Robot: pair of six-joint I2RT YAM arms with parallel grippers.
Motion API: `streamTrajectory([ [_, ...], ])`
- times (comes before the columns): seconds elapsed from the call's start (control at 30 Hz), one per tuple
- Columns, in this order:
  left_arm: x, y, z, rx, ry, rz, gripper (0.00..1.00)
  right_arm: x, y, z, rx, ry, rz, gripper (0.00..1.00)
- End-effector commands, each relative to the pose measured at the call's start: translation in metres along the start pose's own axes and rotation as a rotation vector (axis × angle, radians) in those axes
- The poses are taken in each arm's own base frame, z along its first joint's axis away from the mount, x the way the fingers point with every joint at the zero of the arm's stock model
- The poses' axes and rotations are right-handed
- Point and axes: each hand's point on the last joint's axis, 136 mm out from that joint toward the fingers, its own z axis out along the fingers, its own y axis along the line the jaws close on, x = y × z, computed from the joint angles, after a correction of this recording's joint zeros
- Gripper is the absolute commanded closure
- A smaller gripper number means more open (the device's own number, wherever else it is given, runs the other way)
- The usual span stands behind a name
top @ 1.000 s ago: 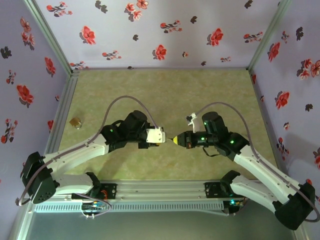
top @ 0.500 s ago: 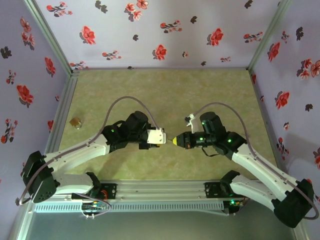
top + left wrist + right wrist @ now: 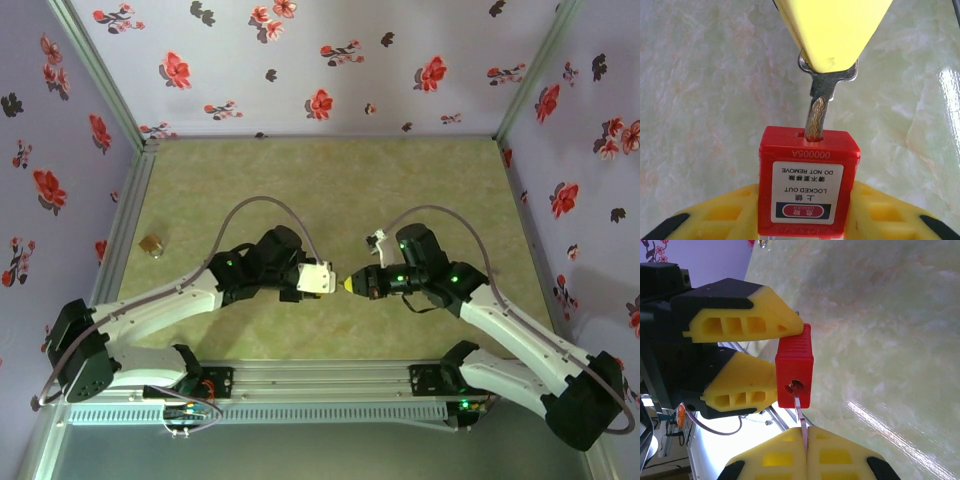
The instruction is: Unlock with the key
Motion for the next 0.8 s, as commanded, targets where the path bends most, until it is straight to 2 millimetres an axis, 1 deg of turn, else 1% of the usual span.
streamTrajectory([
  [0.0, -0.034, 0.011, -0.004, -0.046, -0.071, 0.089, 1.00, 0.008, -0.003, 0.004, 0.009, 0.045, -0.014, 1.00],
  [0.13, -0.040, 0.001, 0.002, -0.043, -0.041, 0.158, 1.00, 0.005, -0.005, 0.006, 0.024, 0.048, -0.011, 1.00],
  [0.2, -0.046, 0.001, 0.003, -0.052, -0.046, 0.166, 1.00, 0.003, -0.006, 0.009, 0.020, 0.048, -0.007, 1.00],
  [0.3, -0.058, 0.006, -0.001, -0.077, -0.098, 0.135, 1.00, 0.002, -0.008, 0.014, 0.012, 0.044, 0.007, 1.00],
  [0.47, -0.074, -0.003, 0.000, -0.052, -0.150, 0.119, 1.00, -0.003, -0.006, 0.017, -0.014, 0.021, 0.016, 1.00],
  [0.57, -0.082, -0.004, -0.002, -0.045, -0.199, 0.092, 1.00, -0.002, -0.007, 0.017, -0.015, 0.012, 0.012, 1.00],
  [0.67, -0.086, -0.004, -0.004, -0.052, -0.233, 0.075, 1.00, -0.001, -0.009, 0.017, -0.011, 0.012, 0.017, 1.00],
  [0.77, -0.087, -0.004, 0.001, -0.082, -0.243, 0.072, 1.00, -0.004, -0.009, 0.020, -0.024, -0.006, 0.057, 1.00],
])
